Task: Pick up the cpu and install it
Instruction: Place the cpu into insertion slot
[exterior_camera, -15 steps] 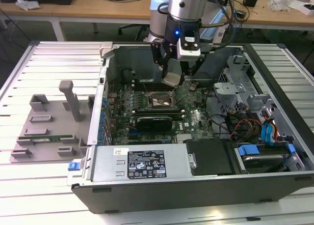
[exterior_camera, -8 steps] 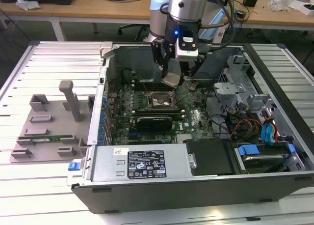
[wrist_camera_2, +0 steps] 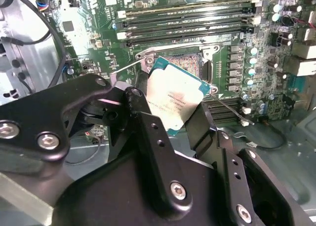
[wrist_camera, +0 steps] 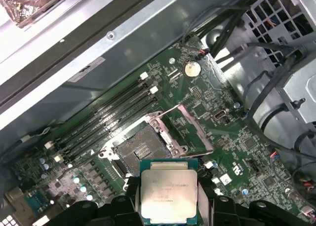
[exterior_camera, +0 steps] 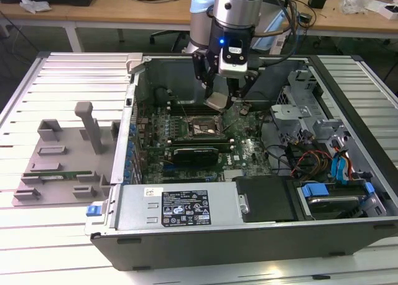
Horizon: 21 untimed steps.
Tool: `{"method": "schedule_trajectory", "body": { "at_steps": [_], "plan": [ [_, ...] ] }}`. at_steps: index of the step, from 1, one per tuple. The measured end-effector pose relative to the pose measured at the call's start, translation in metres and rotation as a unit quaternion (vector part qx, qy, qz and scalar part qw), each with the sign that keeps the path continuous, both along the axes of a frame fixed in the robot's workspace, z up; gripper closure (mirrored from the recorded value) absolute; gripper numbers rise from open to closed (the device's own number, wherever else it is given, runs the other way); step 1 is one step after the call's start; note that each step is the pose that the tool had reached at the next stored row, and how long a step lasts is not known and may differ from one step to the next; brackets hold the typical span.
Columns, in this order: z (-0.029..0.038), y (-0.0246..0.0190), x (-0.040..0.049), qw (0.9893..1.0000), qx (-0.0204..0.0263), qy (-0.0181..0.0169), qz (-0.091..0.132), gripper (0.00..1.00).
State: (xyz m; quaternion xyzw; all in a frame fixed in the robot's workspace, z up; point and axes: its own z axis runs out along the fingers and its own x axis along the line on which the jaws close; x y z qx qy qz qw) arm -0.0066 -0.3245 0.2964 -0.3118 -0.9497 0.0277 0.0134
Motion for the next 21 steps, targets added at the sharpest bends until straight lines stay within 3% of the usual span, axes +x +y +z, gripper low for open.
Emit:
{"method": "schedule_trajectory", "body": {
  "at_steps": [6, 16, 21],
  "plan": [
    [-0.0002, 0.0000, 0.0000, 0.9996, -0.0022, 0.0000, -0.028, 0.45],
    [-0.0005, 0.0000, 0.0000, 0.9971, -0.0031, 0.0001, -0.076, 0.45],
    [-0.0007, 0.0000, 0.0000, 0.9950, -0.0041, 0.0001, -0.100, 0.45]
  ]
}}
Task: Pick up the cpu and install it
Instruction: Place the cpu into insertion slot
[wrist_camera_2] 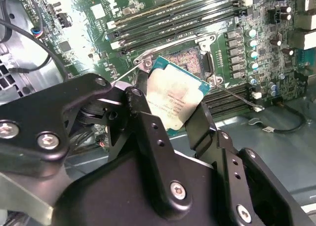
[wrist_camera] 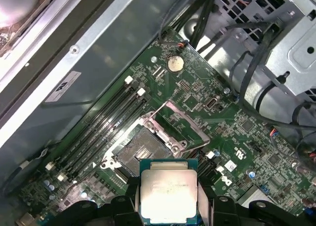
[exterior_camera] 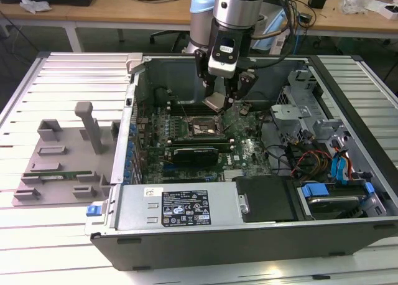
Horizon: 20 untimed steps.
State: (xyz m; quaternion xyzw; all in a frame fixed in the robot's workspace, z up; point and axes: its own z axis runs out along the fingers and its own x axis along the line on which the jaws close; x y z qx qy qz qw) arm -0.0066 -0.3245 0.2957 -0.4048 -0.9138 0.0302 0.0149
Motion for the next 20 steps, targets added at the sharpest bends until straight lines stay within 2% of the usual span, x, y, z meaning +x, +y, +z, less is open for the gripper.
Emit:
{"method": "schedule_trajectory", "body": {
  "at_steps": [7, 11, 13, 20],
  "plan": [
    [-0.0002, 0.0000, 0.0000, 0.9992, -0.0012, 0.0000, -0.041, 0.45],
    [-0.0004, 0.0000, 0.0000, 0.9977, -0.0022, 0.0000, -0.068, 0.45],
    [-0.0004, 0.0000, 0.0000, 0.9972, -0.0026, 0.0000, -0.075, 0.45],
    [-0.0006, 0.0000, 0.0000, 0.9944, -0.0046, -0.0001, -0.106, 0.45]
  ]
}}
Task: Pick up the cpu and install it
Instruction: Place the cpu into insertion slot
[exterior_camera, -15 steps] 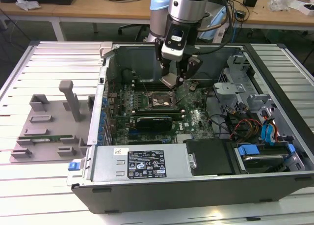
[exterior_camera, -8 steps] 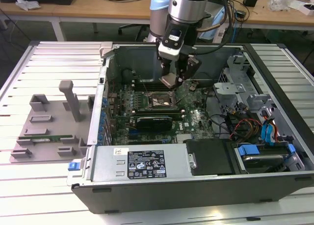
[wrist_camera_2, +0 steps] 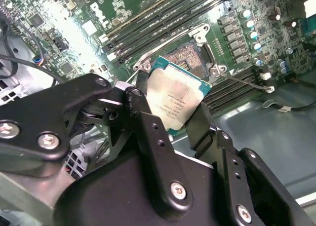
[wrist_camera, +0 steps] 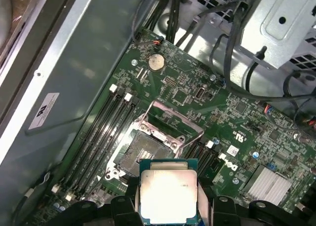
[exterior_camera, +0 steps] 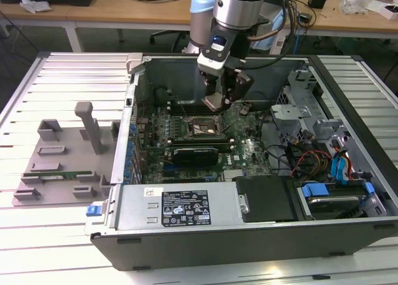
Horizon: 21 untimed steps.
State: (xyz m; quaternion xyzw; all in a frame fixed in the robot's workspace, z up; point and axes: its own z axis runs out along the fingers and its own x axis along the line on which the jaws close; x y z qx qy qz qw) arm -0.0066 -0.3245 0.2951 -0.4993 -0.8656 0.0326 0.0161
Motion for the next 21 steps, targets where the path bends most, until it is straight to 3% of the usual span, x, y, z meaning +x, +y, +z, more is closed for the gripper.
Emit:
{"method": "schedule_trajectory", "body": {
  "at_steps": [7, 17, 21],
  "plan": [
    [-0.0002, 0.0000, 0.0000, 0.9996, -0.0017, 0.0000, -0.029, 0.45],
    [-0.0005, 0.0000, 0.0000, 0.9974, -0.0053, -0.0001, -0.072, 0.45],
    [-0.0006, 0.0000, 0.0000, 0.9961, -0.0068, -0.0001, -0.088, 0.45]
  ]
}}
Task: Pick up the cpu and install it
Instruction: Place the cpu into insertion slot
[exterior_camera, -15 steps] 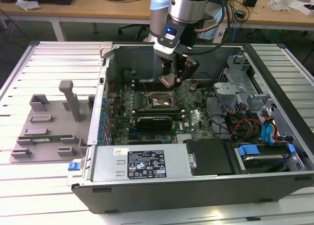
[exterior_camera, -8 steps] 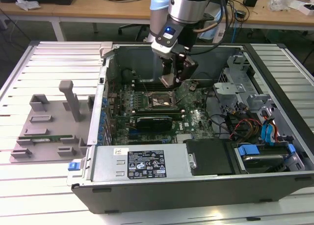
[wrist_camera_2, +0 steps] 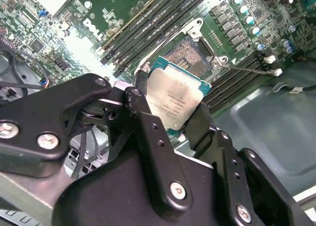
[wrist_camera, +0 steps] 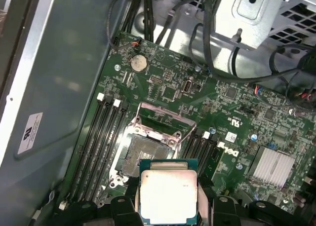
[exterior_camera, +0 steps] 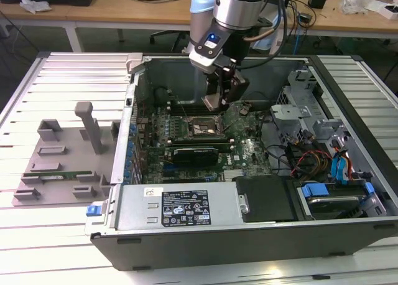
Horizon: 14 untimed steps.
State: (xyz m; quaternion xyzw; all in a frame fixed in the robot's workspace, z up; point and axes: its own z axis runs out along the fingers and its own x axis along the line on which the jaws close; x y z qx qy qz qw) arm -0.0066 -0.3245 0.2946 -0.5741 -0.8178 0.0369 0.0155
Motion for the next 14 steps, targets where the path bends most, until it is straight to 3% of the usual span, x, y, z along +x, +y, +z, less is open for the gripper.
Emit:
{"method": "schedule_trajectory", "body": {
  "at_steps": [6, 14],
  "plan": [
    [-0.0002, 0.0000, 0.0000, 0.9996, -0.0008, 0.0000, -0.027, 0.45],
    [-0.0004, 0.0000, 0.0000, 0.9983, -0.0023, 0.0000, -0.057, 0.45]
  ]
}}
